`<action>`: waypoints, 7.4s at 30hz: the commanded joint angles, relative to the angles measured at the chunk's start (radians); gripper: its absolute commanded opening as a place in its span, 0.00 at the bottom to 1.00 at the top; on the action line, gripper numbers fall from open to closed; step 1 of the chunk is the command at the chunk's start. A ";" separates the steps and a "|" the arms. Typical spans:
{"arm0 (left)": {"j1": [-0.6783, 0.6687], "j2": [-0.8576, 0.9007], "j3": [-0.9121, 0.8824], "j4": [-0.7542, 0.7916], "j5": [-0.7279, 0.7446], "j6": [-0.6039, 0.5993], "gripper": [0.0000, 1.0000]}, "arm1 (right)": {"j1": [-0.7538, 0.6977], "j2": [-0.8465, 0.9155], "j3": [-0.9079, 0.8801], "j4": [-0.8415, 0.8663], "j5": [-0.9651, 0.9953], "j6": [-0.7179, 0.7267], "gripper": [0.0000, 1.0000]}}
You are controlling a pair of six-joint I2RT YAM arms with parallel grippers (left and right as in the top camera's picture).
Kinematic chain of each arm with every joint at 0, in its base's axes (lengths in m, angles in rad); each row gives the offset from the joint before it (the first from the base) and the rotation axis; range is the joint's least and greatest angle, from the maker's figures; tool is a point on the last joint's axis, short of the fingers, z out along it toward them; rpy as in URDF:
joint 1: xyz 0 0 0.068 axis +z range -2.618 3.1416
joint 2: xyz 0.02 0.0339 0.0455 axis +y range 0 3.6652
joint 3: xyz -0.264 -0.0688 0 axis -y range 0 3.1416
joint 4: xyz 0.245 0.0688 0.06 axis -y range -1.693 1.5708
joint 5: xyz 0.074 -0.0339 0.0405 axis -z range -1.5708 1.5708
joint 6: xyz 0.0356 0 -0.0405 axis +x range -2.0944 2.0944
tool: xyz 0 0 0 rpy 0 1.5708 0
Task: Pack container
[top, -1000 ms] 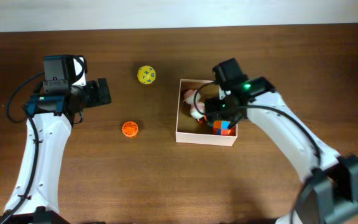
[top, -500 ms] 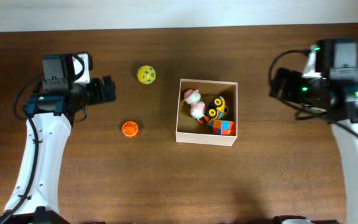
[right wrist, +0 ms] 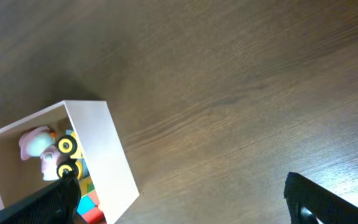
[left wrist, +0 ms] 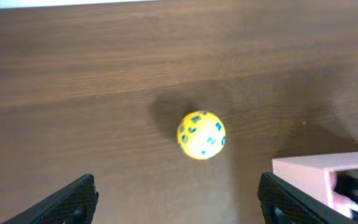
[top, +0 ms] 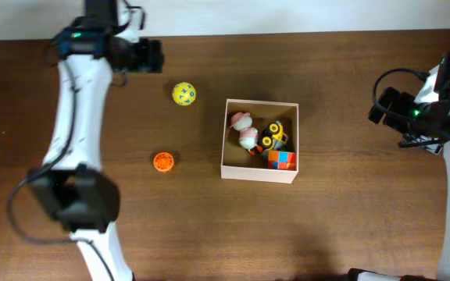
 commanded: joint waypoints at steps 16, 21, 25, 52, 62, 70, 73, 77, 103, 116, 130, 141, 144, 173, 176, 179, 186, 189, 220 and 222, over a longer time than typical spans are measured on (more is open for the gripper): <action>-0.159 0.349 0.043 0.058 -0.154 0.040 0.83 | -0.005 0.004 -0.002 0.000 -0.013 0.008 0.99; -0.158 0.362 0.042 0.056 -0.159 0.039 0.62 | -0.005 0.004 -0.002 0.000 -0.013 0.008 0.99; -0.158 0.358 0.049 0.045 -0.160 0.039 0.30 | -0.005 0.004 -0.002 0.000 -0.013 0.008 0.99; -0.484 0.254 0.480 -0.605 -0.084 -0.083 0.13 | -0.005 0.004 -0.002 0.000 -0.013 0.008 0.99; -0.587 0.254 0.299 -0.562 -0.146 -0.119 0.24 | -0.005 0.004 -0.002 0.000 -0.013 0.008 0.99; -0.562 0.229 0.256 -0.619 -0.191 -0.111 0.56 | -0.005 0.004 -0.002 0.000 -0.013 0.008 0.99; -0.533 0.148 0.258 -0.619 -0.202 -0.103 0.87 | -0.005 0.004 -0.002 0.000 -0.013 0.008 0.99; -0.470 0.017 0.258 -0.619 -0.209 -0.101 0.99 | -0.005 0.004 -0.002 0.000 -0.013 0.008 0.99; -0.114 -0.230 -0.582 -0.245 -0.130 -0.092 1.00 | -0.005 0.004 -0.002 0.000 -0.013 0.008 0.99; -0.114 -0.230 -0.871 0.077 -0.144 -0.093 0.89 | -0.005 0.004 -0.002 0.000 -0.013 0.008 0.99; -0.114 -0.223 -0.990 0.296 -0.145 -0.092 0.82 | -0.005 0.004 -0.002 0.000 -0.013 0.008 0.99; -0.114 -0.223 -1.021 0.336 -0.144 -0.092 0.65 | -0.005 0.004 -0.002 0.000 -0.013 0.008 0.99; -0.114 -0.224 -1.021 0.336 -0.145 -0.092 0.59 | -0.005 0.004 -0.002 0.000 -0.013 0.008 0.99; -0.528 -0.211 -0.420 0.040 -0.152 -0.097 0.45 | -0.005 0.004 -0.002 0.000 -0.013 0.008 0.99; -0.559 -0.135 -0.420 0.045 -0.152 -0.101 0.47 | -0.005 0.004 -0.002 0.000 -0.013 0.008 0.99; -0.574 -0.087 -0.419 0.055 -0.152 -0.100 0.73 | -0.005 0.004 -0.002 0.000 -0.013 0.008 0.99; -0.560 -0.107 -0.272 -0.041 -0.163 -0.101 0.99 | -0.005 0.004 -0.002 0.000 -0.013 0.008 0.99; -0.527 -0.129 -0.128 -0.145 -0.208 -0.126 0.99 | -0.005 0.004 -0.002 0.000 -0.013 0.008 0.99; -0.114 -0.230 0.137 -0.496 -0.373 -0.369 0.99 | 0.153 -0.145 -0.002 0.000 -0.013 0.008 0.99; -0.114 -0.230 0.137 -0.496 -0.373 -0.369 0.99 | 0.208 -0.198 -0.002 -0.004 -0.003 -0.004 0.99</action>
